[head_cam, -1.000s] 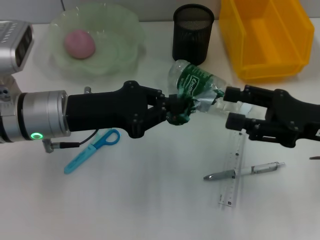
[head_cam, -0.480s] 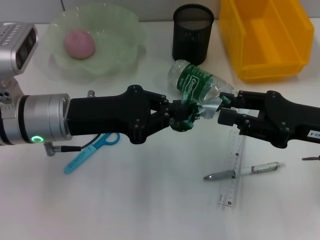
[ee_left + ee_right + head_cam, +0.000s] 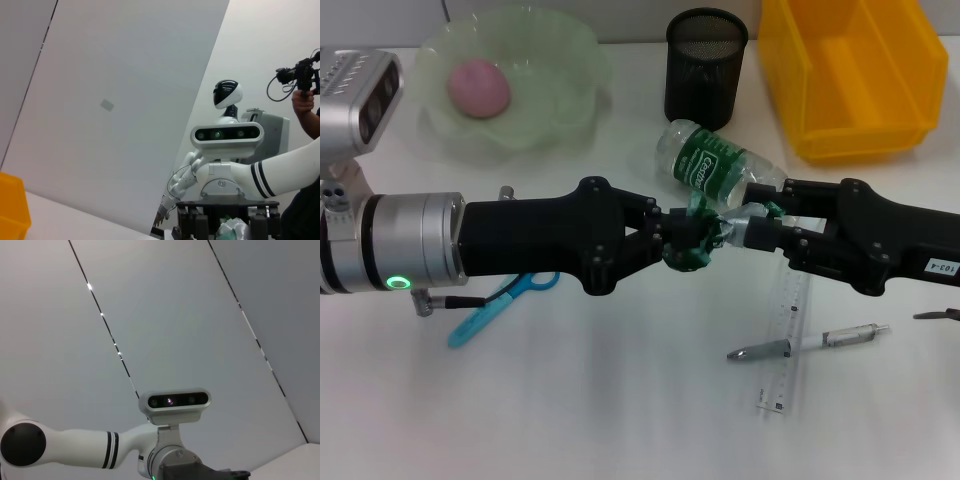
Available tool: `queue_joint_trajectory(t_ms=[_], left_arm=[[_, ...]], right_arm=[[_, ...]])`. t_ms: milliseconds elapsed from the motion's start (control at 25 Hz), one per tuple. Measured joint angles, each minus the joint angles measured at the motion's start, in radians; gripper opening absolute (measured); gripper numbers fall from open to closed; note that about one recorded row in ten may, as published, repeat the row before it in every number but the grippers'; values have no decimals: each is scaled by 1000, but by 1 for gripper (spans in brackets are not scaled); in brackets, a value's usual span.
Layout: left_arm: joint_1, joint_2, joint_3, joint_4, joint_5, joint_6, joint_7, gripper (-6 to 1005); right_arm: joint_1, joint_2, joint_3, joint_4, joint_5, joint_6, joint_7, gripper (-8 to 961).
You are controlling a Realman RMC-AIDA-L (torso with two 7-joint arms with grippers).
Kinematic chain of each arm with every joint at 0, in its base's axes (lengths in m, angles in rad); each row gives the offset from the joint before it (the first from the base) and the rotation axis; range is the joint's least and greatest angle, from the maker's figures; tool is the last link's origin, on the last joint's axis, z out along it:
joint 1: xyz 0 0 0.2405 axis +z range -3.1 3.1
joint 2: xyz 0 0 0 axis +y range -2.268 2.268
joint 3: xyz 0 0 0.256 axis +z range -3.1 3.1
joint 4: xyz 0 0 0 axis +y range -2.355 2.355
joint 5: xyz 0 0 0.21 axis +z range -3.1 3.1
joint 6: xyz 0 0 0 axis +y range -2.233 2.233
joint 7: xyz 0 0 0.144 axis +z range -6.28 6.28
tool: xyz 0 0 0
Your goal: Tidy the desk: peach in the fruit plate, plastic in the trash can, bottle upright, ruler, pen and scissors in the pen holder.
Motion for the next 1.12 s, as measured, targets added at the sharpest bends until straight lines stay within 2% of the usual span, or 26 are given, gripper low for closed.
queue_joint_trajectory(t_ms=[240,520,720,920,1120], left_arm=[[-3,0,0,-11,-1,-1,7,13],[-4,0,-1,-11,-1,0,9,12],[-5,0,0,-11,-1,1,8,12],[-6,-1,-1,-12,-3,-1,-1,11],[-7,-1,-7,-24,-3,-3,-1,108]], right_arm=[[5,3,0,6,-4,8,5,427],[9,3,-15,11,-4,10,7,204],[9,2,-15,12,0,1,2,116],[8,2,-15,12,1,0,-1,99],[10,2,-15,12,2,2,-2,82]])
